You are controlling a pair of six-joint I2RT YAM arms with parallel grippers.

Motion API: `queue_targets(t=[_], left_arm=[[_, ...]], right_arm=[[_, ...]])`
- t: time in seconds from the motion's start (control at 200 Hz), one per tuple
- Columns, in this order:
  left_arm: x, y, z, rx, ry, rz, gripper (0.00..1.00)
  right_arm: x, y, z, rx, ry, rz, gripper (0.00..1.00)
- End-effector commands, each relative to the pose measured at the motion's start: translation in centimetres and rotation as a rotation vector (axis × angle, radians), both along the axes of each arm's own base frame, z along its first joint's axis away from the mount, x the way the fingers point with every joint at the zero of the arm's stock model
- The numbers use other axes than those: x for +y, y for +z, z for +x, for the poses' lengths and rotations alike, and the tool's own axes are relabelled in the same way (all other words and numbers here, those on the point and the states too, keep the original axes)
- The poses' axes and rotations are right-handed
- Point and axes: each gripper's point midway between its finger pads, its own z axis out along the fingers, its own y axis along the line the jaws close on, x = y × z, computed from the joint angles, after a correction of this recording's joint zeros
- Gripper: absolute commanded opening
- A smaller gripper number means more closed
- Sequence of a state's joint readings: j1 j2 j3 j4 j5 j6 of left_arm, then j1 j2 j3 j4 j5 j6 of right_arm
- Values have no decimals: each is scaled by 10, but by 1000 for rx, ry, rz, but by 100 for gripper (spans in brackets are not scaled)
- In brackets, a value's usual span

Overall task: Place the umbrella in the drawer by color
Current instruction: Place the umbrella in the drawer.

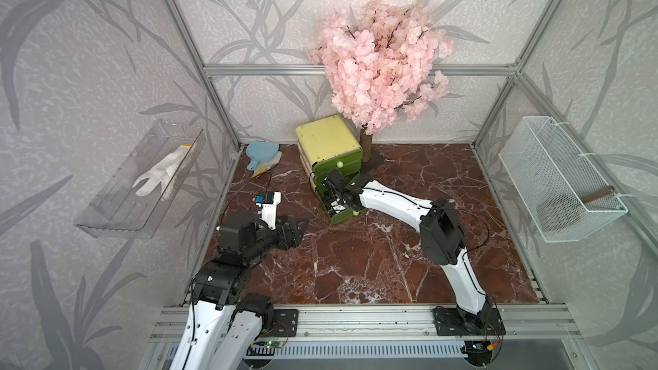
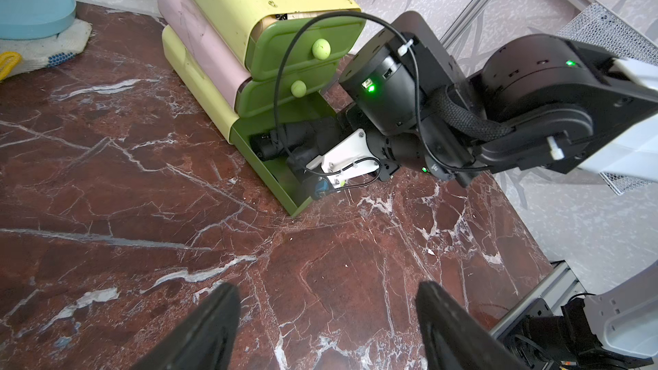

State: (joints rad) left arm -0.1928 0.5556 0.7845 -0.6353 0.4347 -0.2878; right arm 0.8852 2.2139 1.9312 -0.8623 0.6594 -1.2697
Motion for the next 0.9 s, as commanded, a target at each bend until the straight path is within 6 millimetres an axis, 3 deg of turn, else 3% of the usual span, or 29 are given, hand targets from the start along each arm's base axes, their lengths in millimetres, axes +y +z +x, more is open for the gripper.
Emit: queue_targets(t=[0.0, 0.205, 0.39, 0.65, 0.895], left_arm=[[1, 1, -1, -14, -1, 12, 82], [1, 1, 0, -15, 0, 12, 82], [1, 0, 0, -12, -1, 13, 82], [1, -1, 0, -9, 2, 15, 82], [7, -1, 4, -14, 35, 37, 82]], right_arm=[[3, 3, -18, 70, -11, 25, 65], [4, 7, -20, 73, -24, 44, 71], [10, 26, -24, 78, -62, 140, 72], [8, 73, -18, 60, -288, 474, 71], [-8, 80, -27, 0, -392, 714, 70]])
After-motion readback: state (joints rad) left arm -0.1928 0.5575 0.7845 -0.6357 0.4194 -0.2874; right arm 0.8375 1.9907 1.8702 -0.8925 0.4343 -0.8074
